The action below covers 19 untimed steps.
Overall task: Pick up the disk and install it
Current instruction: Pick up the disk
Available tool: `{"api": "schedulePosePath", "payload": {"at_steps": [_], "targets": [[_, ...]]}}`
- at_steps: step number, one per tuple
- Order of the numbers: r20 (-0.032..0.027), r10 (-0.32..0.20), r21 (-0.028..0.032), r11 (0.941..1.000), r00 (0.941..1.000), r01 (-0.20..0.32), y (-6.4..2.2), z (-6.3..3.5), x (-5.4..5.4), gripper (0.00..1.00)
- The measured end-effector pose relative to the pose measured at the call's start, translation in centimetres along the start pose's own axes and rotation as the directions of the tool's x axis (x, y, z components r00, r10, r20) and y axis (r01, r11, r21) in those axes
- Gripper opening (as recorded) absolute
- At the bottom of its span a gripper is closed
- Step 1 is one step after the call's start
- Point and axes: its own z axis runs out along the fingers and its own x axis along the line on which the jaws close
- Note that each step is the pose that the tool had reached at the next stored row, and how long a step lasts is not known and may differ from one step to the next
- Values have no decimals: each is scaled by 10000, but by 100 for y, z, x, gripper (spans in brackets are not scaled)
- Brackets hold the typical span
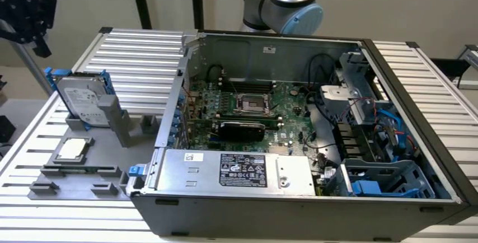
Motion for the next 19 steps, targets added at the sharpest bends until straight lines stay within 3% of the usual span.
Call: {"api": "schedulePosePath", "payload": {"at_steps": [5, 9, 13, 19], "targets": [[-46, -903, -4, 9959, 9959, 903, -1, 9, 0, 11], [-83, -1625, -13, 9867, 9867, 1625, -1, 16, 0, 11], [-120, -2340, -27, 9722, 9722, 2340, -2, 26, 0, 11], [-169, -3318, -10, 9434, 9432, 3318, -2, 41, 0, 11]]}}
